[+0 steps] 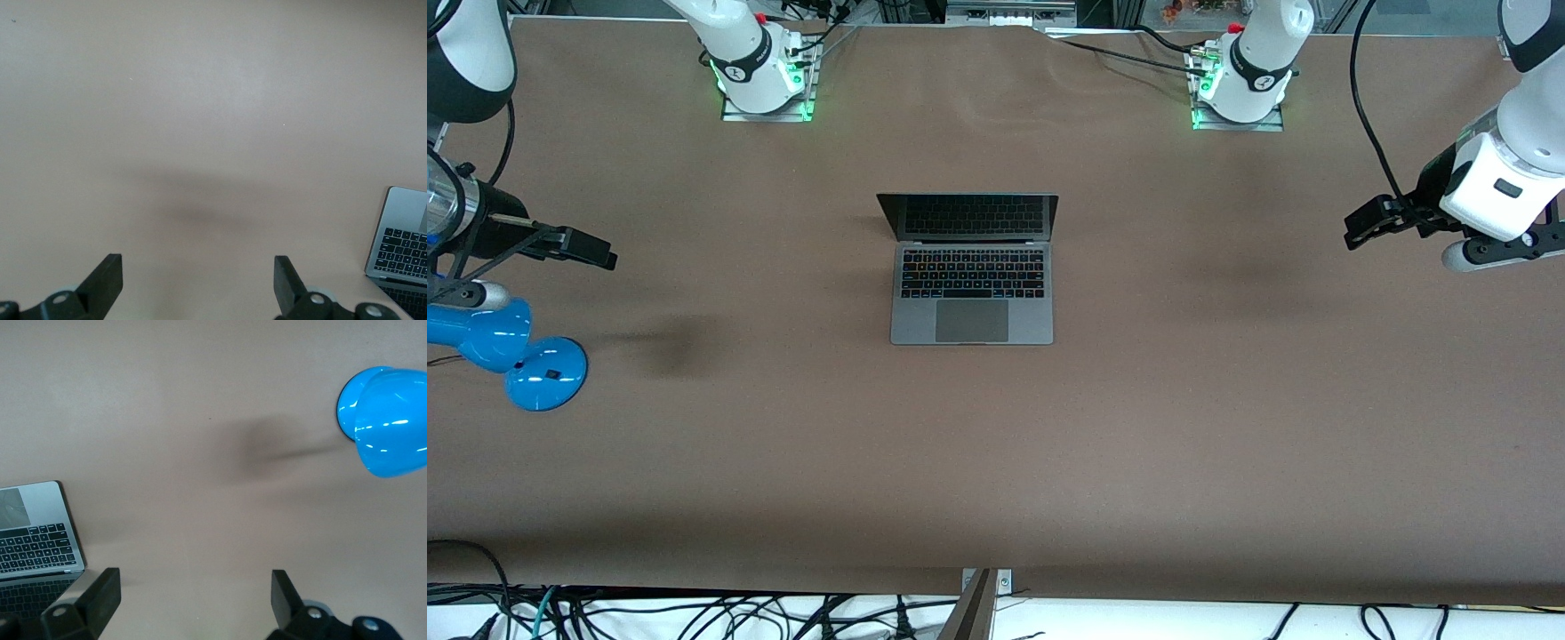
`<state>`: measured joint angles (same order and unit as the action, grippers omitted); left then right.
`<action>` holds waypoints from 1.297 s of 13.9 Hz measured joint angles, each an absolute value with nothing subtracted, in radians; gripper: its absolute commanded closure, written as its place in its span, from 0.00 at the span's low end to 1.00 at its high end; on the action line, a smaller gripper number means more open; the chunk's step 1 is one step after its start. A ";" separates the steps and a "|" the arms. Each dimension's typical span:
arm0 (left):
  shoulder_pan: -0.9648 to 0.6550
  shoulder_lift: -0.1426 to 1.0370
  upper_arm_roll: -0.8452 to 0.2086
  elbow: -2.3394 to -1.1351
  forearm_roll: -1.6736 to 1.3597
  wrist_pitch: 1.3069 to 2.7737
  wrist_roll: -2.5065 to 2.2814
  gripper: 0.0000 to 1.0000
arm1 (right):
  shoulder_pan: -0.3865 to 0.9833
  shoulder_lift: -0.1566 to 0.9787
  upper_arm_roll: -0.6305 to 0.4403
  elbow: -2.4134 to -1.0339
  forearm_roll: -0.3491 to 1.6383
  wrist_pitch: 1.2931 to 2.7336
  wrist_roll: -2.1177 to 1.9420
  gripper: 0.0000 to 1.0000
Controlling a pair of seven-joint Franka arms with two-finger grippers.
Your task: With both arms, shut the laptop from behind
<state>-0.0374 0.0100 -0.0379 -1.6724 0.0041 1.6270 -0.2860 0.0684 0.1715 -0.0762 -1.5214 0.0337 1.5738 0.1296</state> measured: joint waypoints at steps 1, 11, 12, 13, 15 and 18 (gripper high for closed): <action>-0.037 0.010 -0.038 -1.672 0.004 1.627 -0.286 0.00 | 0.068 0.172 -0.076 -1.521 0.034 1.575 0.130 0.00; -0.030 0.004 -0.031 -1.646 0.004 1.629 -0.286 0.00 | 0.068 0.172 -0.076 -1.521 0.033 1.583 0.129 0.00; -0.029 0.003 -0.030 -1.642 0.004 1.629 -0.287 0.00 | 0.068 0.172 -0.076 -1.521 0.033 1.583 0.129 0.00; -0.027 0.003 -0.029 -1.641 0.004 1.629 -0.286 0.00 | 0.068 0.172 -0.076 -1.521 0.033 1.583 0.129 0.00; -0.025 0.005 -0.029 -1.641 0.004 1.629 -0.285 0.00 | 0.068 0.172 -0.076 -1.521 0.031 1.584 0.129 0.00; -0.025 0.017 -0.033 -1.644 0.004 1.622 -0.259 0.00 | 0.068 0.171 -0.075 -1.521 0.031 1.589 0.125 0.00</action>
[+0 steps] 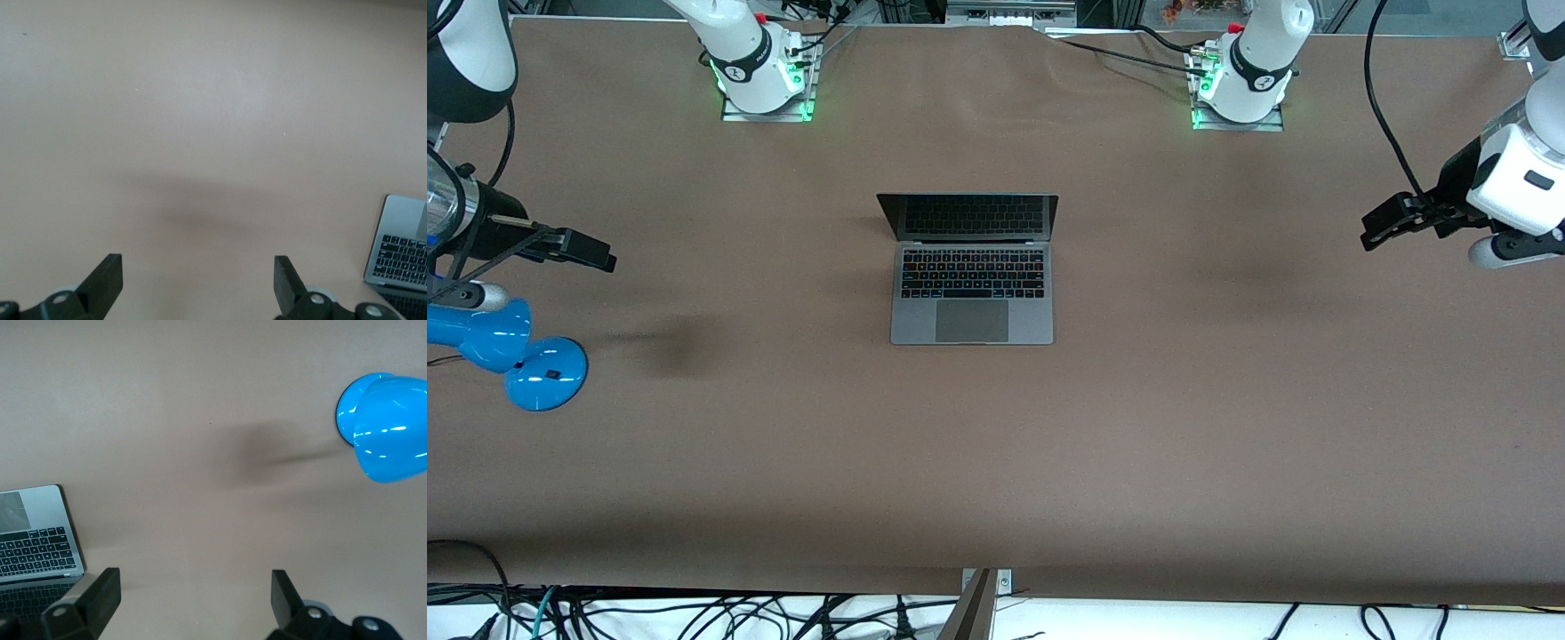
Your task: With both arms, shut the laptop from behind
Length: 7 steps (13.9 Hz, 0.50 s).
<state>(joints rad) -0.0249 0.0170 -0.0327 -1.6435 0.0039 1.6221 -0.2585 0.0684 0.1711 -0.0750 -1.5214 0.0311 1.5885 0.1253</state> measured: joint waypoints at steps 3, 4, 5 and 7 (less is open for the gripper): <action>-0.028 0.033 -0.040 -1.644 0.004 1.617 -0.247 0.00 | 0.068 0.171 -0.074 -1.522 0.031 1.586 0.122 0.00; -0.029 0.038 -0.043 -1.644 0.000 1.616 -0.247 0.00 | 0.068 0.171 -0.074 -1.522 0.031 1.586 0.122 0.00; -0.031 0.042 -0.045 -1.644 -0.012 1.607 -0.247 0.00 | 0.068 0.171 -0.074 -1.523 0.031 1.586 0.122 0.00; -0.033 0.047 -0.049 -1.645 -0.055 1.572 -0.247 0.00 | 0.068 0.172 -0.072 -1.537 0.032 1.586 0.120 0.00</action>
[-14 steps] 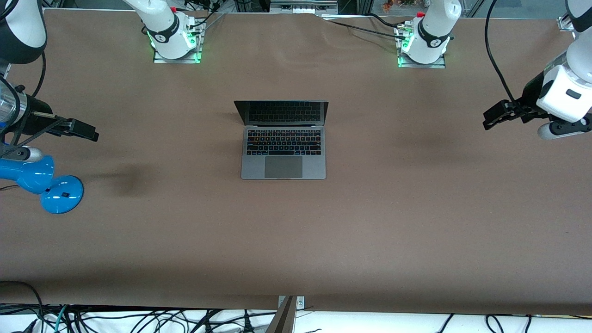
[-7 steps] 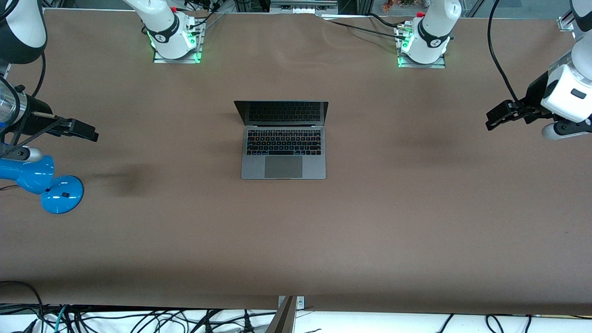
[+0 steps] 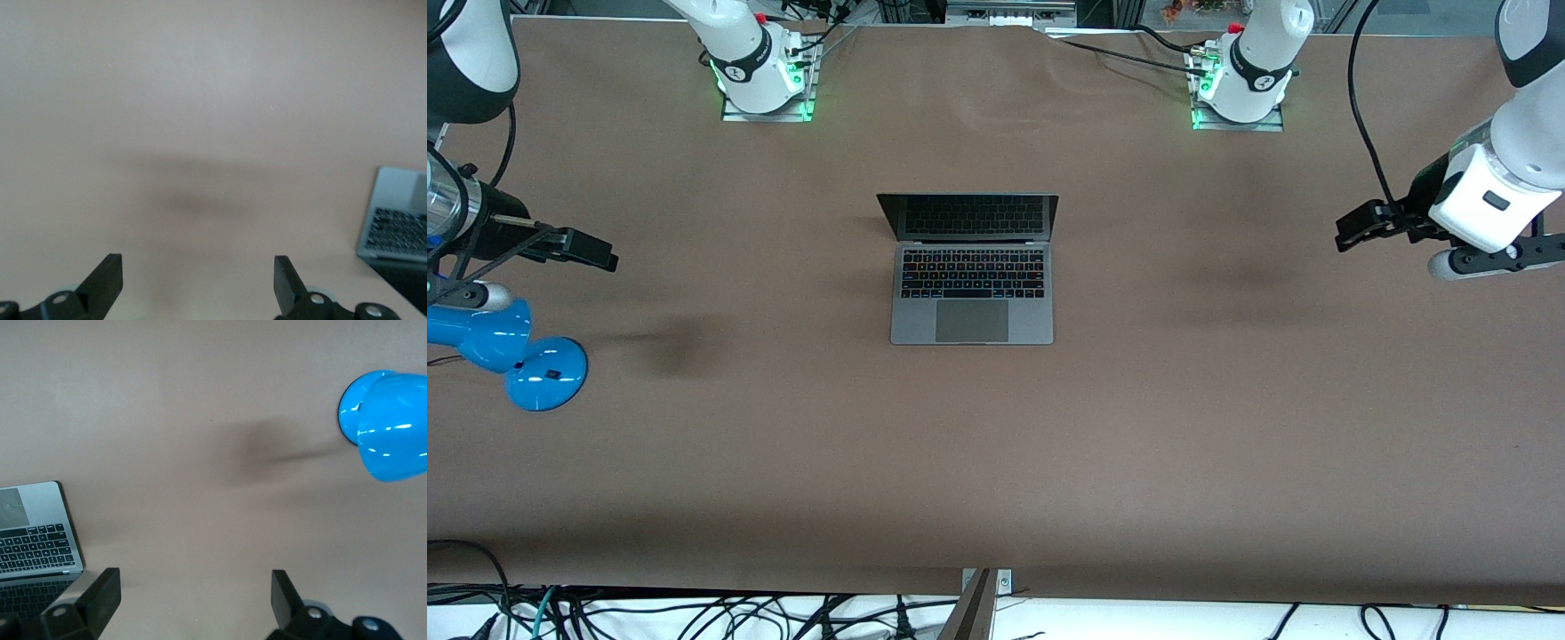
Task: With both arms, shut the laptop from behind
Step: 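Move both grippers toward the laptop screen's back edge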
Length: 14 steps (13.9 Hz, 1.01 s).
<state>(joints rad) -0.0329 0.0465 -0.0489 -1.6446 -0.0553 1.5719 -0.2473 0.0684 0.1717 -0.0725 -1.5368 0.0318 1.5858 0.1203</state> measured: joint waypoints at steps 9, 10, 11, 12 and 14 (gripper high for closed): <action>-0.042 0.114 -0.099 -1.651 -0.147 1.556 -0.247 0.00 | 0.069 0.203 -0.063 -1.612 0.139 1.589 -0.047 0.00; -0.042 0.123 -0.110 -1.651 -0.163 1.562 -0.247 0.00 | 0.068 0.208 -0.057 -1.613 0.141 1.590 -0.050 0.00; -0.044 0.132 -0.123 -1.651 -0.178 1.567 -0.247 0.00 | 0.069 0.212 -0.047 -1.614 0.142 1.590 -0.051 0.00; -0.046 0.141 -0.135 -1.651 -0.189 1.569 -0.248 0.00 | 0.069 0.215 -0.033 -1.617 0.143 1.590 -0.051 0.00; -0.050 0.151 -0.147 -1.651 -0.218 1.569 -0.250 0.00 | 0.069 0.223 0.008 -1.630 0.145 1.596 -0.051 0.00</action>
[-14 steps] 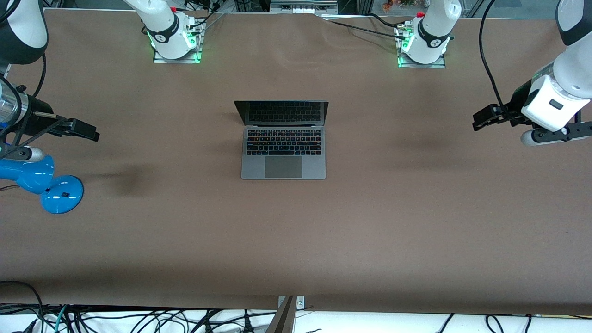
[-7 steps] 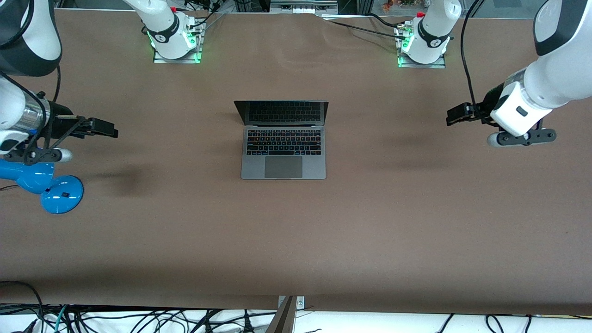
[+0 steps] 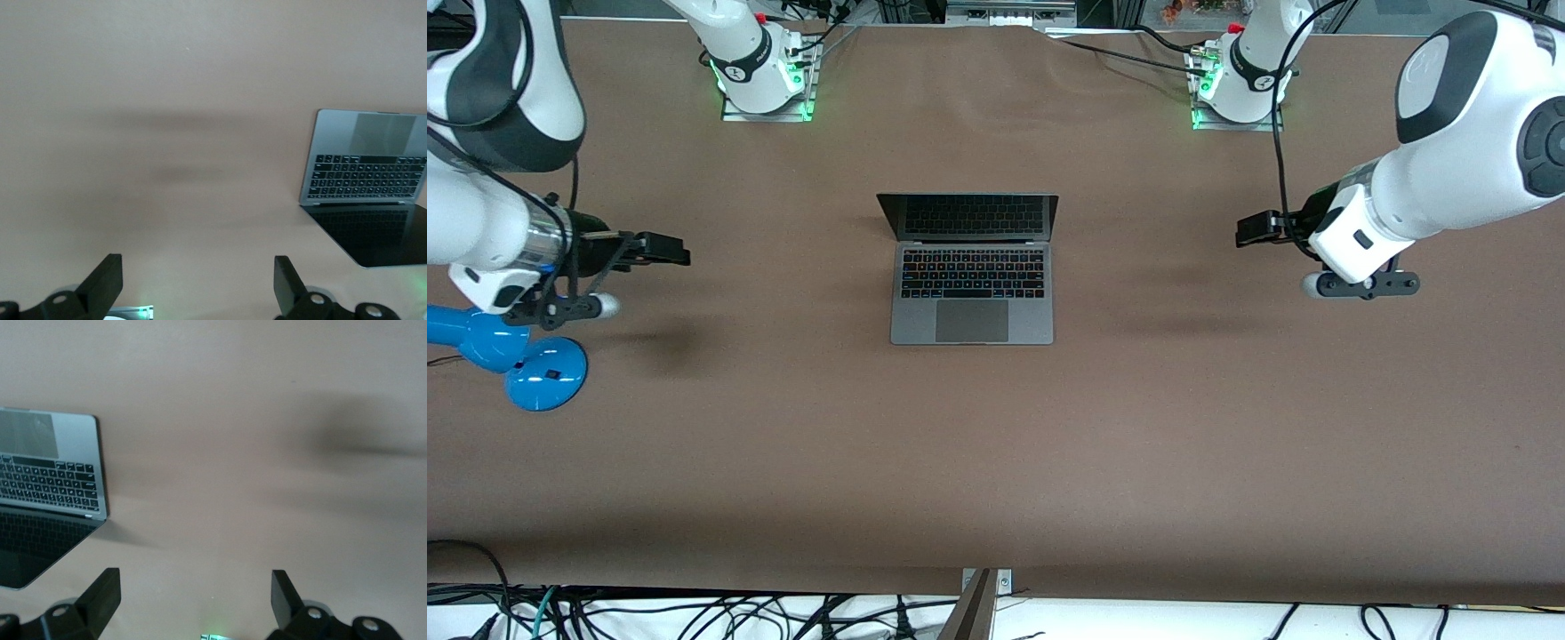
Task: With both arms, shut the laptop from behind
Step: 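Move both grippers toward the laptop screen's back edge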
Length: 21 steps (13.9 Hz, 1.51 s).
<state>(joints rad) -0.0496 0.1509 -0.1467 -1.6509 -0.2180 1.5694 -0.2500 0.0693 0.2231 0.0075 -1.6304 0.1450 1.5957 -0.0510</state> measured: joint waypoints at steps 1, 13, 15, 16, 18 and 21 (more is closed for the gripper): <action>-0.050 0.153 -0.152 -1.652 -0.228 1.569 -0.255 0.00 | 0.070 0.227 0.031 -1.637 0.145 1.602 -0.051 0.00; -0.057 0.153 -0.439 -1.699 -0.236 1.633 -0.624 0.00 | 0.082 0.257 0.405 -1.662 0.150 1.636 0.537 0.75; -0.058 0.154 -0.516 -1.732 -0.236 1.666 -0.713 0.03 | 0.085 0.261 0.456 -1.677 0.166 1.627 0.597 0.83; -0.060 0.154 -0.553 -1.748 -0.236 1.680 -0.754 0.07 | 0.085 0.265 0.468 -1.684 0.187 1.620 0.607 0.87; -0.062 0.154 -0.604 -1.773 -0.240 1.697 -0.822 0.20 | 0.084 0.271 0.471 -1.696 0.234 1.593 0.610 0.88; -0.062 0.154 -0.640 -1.802 -0.294 1.730 -0.902 0.98 | 0.084 0.277 0.477 -1.705 0.275 1.535 0.610 0.88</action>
